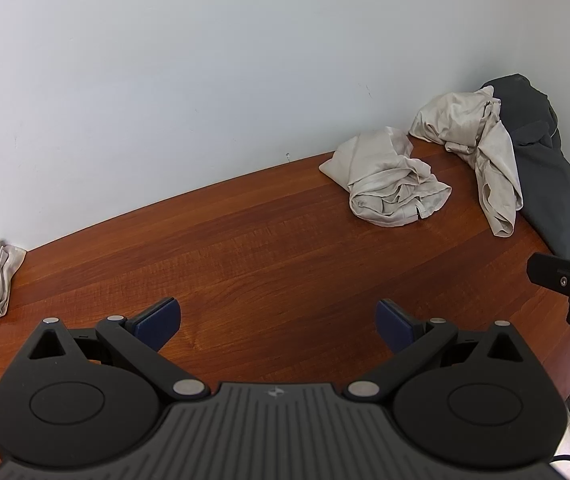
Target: Fold clothes
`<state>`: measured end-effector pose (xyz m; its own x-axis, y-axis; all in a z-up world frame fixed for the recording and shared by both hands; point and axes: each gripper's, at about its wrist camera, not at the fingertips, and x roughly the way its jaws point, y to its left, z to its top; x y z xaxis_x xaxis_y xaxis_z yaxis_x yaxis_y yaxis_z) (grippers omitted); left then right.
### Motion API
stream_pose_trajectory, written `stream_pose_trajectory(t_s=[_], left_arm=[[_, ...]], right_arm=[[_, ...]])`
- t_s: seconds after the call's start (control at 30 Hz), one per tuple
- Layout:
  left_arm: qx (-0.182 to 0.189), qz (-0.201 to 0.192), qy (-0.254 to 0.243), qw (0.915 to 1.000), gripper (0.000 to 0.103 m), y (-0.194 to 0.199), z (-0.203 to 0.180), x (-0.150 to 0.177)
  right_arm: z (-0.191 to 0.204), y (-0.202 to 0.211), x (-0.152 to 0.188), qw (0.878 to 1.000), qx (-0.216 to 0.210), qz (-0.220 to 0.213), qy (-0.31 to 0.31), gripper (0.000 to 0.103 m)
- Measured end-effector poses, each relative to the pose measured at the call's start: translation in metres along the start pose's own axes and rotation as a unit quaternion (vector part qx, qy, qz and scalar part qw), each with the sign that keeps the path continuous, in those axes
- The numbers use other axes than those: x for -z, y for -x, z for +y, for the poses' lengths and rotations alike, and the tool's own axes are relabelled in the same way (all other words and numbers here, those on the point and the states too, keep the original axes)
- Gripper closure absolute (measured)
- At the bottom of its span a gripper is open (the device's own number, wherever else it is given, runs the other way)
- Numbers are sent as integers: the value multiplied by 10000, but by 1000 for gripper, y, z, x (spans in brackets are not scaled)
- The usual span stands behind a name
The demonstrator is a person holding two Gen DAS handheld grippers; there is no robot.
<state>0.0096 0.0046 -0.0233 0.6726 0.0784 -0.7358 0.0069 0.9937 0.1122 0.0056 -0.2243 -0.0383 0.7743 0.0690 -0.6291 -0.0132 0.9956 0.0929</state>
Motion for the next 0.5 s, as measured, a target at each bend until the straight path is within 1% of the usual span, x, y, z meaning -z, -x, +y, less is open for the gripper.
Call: stream_pose_trajectory(t_s=[0.37, 0.5], left_arm=[[-37, 32, -49, 10000, 0, -7, -2, 0], [-33, 58, -64, 10000, 0, -12, -5, -1]], right_arm=[[-8, -9, -2, 10000, -5, 62, -12, 0], [-13, -17, -6, 9999, 25, 54, 114, 0]])
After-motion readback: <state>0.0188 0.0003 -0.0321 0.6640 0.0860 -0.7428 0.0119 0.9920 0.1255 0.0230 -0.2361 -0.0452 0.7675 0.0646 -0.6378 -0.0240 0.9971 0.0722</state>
